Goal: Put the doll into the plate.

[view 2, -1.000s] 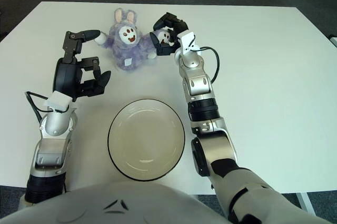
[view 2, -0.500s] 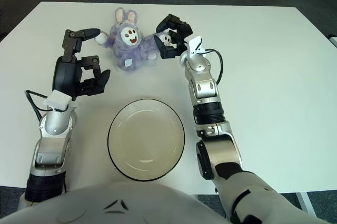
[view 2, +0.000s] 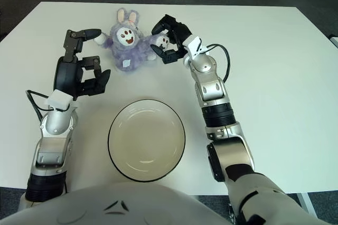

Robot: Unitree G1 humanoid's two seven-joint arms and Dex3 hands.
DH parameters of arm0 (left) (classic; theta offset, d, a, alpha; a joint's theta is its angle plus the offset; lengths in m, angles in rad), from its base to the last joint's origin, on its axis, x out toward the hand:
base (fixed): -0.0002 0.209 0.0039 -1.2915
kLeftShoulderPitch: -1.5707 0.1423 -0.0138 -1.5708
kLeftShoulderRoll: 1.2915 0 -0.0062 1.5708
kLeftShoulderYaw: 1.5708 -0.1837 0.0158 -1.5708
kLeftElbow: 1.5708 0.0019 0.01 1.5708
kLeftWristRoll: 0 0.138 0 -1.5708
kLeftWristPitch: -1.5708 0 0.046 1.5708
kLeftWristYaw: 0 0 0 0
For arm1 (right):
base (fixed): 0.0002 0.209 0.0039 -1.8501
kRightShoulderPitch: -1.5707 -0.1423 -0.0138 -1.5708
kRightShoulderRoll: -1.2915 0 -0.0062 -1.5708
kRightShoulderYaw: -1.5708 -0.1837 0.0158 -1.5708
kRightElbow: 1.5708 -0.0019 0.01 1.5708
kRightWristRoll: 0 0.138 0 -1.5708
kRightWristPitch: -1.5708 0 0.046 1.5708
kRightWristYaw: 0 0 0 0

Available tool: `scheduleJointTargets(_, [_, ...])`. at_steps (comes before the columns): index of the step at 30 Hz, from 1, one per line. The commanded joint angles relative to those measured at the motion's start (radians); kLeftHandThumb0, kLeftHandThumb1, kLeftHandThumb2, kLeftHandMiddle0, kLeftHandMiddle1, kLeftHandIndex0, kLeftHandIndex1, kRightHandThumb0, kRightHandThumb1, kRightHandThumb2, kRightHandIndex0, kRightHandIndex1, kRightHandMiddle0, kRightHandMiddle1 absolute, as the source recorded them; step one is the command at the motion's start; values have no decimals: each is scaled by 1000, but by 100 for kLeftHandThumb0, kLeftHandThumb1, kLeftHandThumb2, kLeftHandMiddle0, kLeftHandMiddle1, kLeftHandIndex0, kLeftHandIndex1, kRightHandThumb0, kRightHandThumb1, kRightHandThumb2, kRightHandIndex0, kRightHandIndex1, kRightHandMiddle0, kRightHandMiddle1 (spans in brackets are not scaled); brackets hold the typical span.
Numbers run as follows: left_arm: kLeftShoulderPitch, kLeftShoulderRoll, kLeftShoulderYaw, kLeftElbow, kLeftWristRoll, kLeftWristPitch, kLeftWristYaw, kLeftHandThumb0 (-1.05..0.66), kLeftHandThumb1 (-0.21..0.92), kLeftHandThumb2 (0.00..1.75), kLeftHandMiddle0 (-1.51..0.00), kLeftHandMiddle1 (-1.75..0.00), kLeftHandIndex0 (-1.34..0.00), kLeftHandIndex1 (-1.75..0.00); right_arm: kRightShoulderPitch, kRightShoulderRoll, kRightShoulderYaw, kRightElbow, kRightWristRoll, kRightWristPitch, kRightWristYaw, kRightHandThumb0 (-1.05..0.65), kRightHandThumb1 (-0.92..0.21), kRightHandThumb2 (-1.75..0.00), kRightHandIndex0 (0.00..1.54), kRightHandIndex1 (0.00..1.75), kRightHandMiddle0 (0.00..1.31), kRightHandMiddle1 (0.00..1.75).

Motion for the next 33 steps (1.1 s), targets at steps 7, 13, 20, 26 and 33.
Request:
scheduleJointTargets(7, [-10,1,-1,3,8,-1,3,-73,63,76,-128,-175,0,-120,-11,-40,28,33,-19,-67,54,-42,-10,-116,18,112,0,108])
scheduleJointTargets(13, [-9,3,0,6,-1,-7,-2,-71,62,76,-127,-175,0,-120,-15,-35,17,45,18,-60,89,-41,-9,-115,13,101,0,93])
scheduleJointTargets(20, [-10,2,-1,6,3,-11,2,-71,62,77,-128,-175,0,-119,-24,-49,26,63,10,-60,123,-42,-9,-114,7,87,0,78])
scheduleJointTargets(26, [-10,3,1,12,23,-20,14,-74,65,75,-128,-175,0,-120,-27,-46,28,79,11,-72,144,-40,-7,-115,5,83,0,76])
scheduleJointTargets(33, [-8,-5,0,8,35,-12,18,-77,68,73,-128,-175,0,-122,-24,-40,37,70,-7,-67,136,-44,-7,-114,6,82,0,78])
